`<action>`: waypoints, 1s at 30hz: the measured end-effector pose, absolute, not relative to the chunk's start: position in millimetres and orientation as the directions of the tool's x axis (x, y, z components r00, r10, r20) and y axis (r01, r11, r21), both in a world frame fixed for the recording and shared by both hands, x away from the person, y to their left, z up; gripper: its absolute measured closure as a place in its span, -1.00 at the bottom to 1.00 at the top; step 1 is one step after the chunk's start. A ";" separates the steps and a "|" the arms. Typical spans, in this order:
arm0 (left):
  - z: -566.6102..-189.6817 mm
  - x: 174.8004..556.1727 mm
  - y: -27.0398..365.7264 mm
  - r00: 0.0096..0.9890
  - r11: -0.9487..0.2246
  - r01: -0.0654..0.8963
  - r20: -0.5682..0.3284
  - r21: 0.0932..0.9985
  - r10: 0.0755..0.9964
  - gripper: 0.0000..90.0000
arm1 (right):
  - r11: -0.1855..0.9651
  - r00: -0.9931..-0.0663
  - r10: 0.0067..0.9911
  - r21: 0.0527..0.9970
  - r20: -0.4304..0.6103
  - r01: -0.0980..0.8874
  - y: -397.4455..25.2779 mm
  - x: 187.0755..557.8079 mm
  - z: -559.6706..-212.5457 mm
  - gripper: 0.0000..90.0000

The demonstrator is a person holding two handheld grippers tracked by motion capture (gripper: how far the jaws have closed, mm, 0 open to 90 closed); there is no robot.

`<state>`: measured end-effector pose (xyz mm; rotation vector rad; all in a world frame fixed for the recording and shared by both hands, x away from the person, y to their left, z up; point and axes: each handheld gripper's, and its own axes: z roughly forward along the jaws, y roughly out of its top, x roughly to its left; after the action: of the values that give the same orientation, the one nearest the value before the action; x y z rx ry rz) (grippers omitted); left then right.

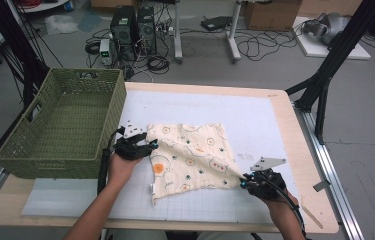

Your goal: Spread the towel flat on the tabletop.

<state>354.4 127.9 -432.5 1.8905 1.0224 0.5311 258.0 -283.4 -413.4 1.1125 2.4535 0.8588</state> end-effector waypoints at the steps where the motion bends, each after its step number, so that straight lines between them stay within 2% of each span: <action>1: -432.4 352.8 127.4 0.576 -0.274 0.449 -0.041 0.851 0.817 0.07 | 0.503 -0.648 0.761 0.658 -0.029 0.560 -285.6 257.7 -411.4 0.40; 4: -431.2 345.9 126.7 0.589 -0.285 0.441 -0.035 0.851 0.807 0.05 | 0.437 -0.617 0.786 0.727 -0.023 0.530 -294.2 261.6 -404.5 0.20; 8: -432.5 336.9 125.5 0.615 -0.304 0.436 -0.034 0.847 0.788 0.04 | 0.345 -0.557 0.830 0.789 -0.003 0.509 -303.0 277.9 -399.8 0.11; 17: -443.1 323.6 117.9 0.663 -0.352 0.466 -0.058 0.812 0.747 0.01 | 0.344 -0.542 0.840 0.764 0.009 0.546 -282.0 321.4 -419.6 0.06; 21: -449.4 318.2 117.6 0.675 -0.366 0.483 -0.072 0.795 0.734 0.01 | 0.399 -0.565 0.825 0.712 -0.004 0.578 -262.2 332.4 -436.3 0.29; 23: -451.2 315.4 117.8 0.679 -0.375 0.479 -0.064 0.793 0.731 0.04 | 0.417 -0.578 0.816 0.705 -0.013 0.573 -255.4 332.6 -441.8 0.52; 25: -451.2 312.7 116.2 0.693 -0.400 0.463 -0.042 0.791 0.720 0.12 | 0.398 -0.580 0.814 0.709 0.020 0.582 -255.8 331.3 -442.6 0.74; 26: -451.2 310.9 115.0 0.708 -0.420 0.443 -0.022 0.792 0.705 0.22 | 0.394 -0.582 0.812 0.708 0.030 0.586 -256.1 329.9 -442.6 0.86; 30: -450.4 305.2 110.2 0.761 -0.471 0.392 0.010 0.790 0.649 0.87 | 0.420 -0.591 0.806 0.687 0.018 0.593 -256.9 323.9 -438.9 0.94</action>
<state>305.2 110.2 -450.4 2.1219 0.7767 0.3938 323.9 -256.9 -438.9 1.2084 2.3639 0.9526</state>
